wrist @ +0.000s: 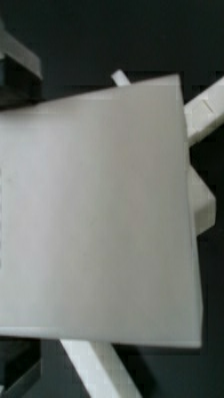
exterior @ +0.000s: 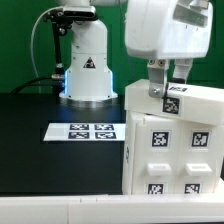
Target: Assemble cabinet
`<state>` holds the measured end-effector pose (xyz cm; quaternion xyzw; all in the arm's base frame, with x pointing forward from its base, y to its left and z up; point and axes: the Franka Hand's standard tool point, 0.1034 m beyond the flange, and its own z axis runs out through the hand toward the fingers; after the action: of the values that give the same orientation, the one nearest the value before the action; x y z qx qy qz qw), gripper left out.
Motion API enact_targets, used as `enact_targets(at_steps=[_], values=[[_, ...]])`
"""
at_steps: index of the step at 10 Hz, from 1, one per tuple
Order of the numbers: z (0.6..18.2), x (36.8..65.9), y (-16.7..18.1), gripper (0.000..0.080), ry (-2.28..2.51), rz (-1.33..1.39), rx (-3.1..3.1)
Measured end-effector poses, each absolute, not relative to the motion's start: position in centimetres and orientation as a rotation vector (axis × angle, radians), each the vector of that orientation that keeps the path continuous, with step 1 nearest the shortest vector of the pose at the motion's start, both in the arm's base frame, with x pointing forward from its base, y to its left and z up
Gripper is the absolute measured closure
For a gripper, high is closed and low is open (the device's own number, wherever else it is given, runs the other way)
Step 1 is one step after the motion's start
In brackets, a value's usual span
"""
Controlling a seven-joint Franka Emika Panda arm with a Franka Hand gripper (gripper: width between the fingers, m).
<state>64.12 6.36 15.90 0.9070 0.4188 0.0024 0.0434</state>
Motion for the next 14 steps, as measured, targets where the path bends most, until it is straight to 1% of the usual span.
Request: enact_targets(at_steps=[2,6,11,14], values=[[16.0,64.1,6.4,0.0242,1.069,0.021,2.866],[16.1,64.2,7.1,0.0241,0.000,0.118,3.095],[16.3,64.3,7.3,0.0241,-0.499,0.137,3.072],[15.6,64.0,8.6,0.0241,-1.257,0.183,2.909]])
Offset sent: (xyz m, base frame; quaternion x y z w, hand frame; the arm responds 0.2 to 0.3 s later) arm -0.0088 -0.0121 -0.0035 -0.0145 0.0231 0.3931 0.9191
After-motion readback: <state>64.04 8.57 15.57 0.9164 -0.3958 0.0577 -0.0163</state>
